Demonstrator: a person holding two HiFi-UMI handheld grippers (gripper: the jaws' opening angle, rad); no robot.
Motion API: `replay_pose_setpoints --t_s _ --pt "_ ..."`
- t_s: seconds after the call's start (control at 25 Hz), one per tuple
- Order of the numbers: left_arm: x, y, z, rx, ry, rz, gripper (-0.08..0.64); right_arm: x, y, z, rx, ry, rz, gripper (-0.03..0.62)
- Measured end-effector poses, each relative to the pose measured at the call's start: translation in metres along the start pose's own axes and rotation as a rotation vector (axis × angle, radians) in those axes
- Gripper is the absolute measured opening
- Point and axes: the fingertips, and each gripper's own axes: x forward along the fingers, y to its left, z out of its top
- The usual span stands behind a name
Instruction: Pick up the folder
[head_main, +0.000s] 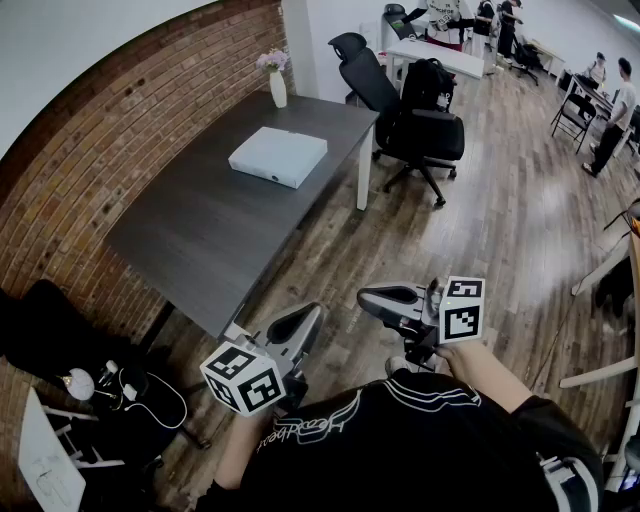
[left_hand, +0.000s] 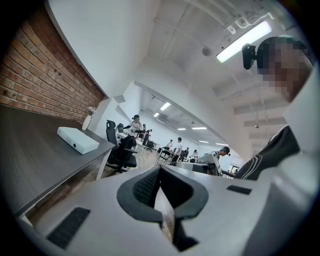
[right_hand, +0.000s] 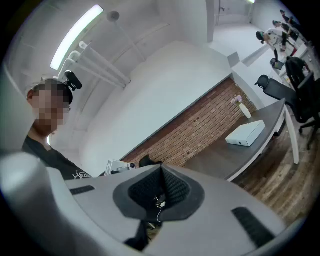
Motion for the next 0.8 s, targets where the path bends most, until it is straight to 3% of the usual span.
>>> replay_pose_setpoints --t_s 0.36,0.8 --pt "-0.001 0.004 0.0 -0.02 -0.007 0.007 0.005 0.002 -0.002 -0.003 -0.019 0.025 -0.016 -0.003" --pt "0.007 0.015 -0.013 -0.057 0.003 -0.012 0.005 -0.004 -0.015 -0.013 0.023 0.017 -0.05 -0.003"
